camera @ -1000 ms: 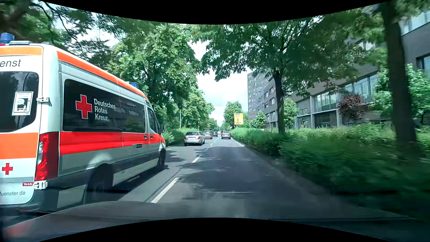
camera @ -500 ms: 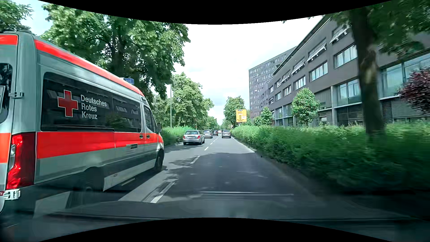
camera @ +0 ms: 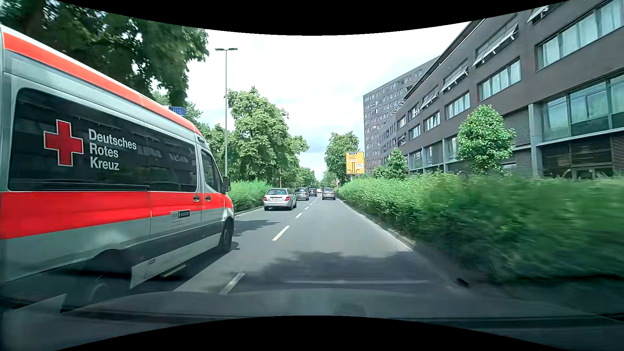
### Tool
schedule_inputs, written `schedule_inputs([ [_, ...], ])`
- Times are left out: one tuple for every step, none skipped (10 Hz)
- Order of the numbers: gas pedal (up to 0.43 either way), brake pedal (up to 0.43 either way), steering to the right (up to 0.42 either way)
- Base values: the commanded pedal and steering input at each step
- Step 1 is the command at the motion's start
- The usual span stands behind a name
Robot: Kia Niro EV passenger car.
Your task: Follow the waypoints while adhering to traffic rules and regulations
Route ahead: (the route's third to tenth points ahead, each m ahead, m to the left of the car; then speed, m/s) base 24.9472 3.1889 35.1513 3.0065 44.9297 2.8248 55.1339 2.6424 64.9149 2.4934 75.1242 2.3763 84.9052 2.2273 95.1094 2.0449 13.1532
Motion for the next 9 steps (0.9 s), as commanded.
schedule_inputs([
  [0.130,0.018,-0.001],
  [0.130,0.018,-0.001],
  [0.130,0.018,-0.001],
  [0.130,0.018,-0.001],
  [0.130,0.018,-0.001],
  [0.130,0.018,-0.001],
  [0.130,0.018,-0.001],
  [0.130,0.018,-0.001],
  [0.130,0.018,-0.001],
])
